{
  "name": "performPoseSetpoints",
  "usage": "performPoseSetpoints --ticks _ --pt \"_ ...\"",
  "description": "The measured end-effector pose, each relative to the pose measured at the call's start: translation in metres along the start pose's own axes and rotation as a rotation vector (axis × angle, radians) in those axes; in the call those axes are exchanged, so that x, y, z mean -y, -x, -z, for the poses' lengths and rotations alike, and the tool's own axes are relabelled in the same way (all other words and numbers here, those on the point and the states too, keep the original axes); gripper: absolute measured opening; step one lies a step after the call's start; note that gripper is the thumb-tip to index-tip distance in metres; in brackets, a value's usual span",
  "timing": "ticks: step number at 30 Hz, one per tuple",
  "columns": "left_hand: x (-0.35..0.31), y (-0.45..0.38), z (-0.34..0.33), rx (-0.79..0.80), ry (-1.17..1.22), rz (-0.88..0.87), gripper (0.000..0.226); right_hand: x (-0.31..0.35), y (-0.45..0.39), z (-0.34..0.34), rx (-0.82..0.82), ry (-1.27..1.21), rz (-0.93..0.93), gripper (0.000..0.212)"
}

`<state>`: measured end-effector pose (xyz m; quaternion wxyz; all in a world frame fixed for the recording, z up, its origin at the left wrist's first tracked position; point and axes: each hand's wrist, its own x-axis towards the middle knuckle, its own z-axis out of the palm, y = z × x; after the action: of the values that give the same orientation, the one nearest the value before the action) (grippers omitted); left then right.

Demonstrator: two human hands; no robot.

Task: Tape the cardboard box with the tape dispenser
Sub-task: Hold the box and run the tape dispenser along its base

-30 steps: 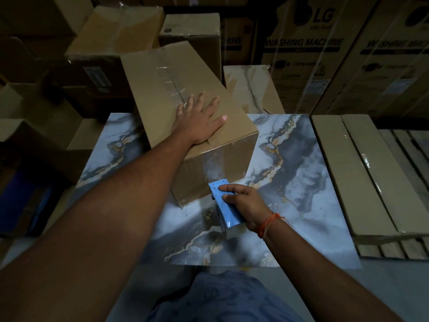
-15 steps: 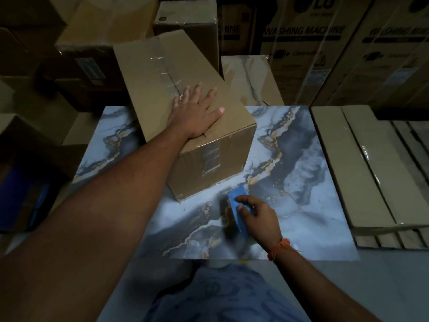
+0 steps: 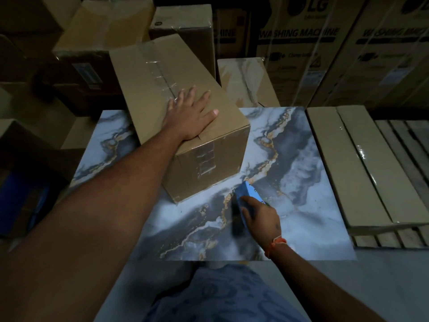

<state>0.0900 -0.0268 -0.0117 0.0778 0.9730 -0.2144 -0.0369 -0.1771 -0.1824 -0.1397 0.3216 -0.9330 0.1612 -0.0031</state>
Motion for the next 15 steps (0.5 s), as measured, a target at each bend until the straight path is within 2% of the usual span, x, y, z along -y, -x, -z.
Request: performPoseSetpoints --ticks 4,7,12,15 --pt "0.001 -0.001 -0.001 -0.002 -0.002 0.003 0.074 -0.003 -0.004 -0.003 -0.054 0.1 0.04 0.033" --pt "0.0 0.0 -0.001 -0.005 0.001 0.001 0.074 -0.004 -0.008 -0.003 -0.031 0.176 0.027 0.033" --pt "-0.001 0.0 0.0 0.003 -0.003 0.004 0.073 -0.018 -0.018 -0.013 0.004 0.401 0.071 0.052" --pt "-0.001 0.0 0.001 0.008 -0.003 0.004 0.073 -0.027 -0.02 -0.018 0.045 0.434 0.107 0.043"
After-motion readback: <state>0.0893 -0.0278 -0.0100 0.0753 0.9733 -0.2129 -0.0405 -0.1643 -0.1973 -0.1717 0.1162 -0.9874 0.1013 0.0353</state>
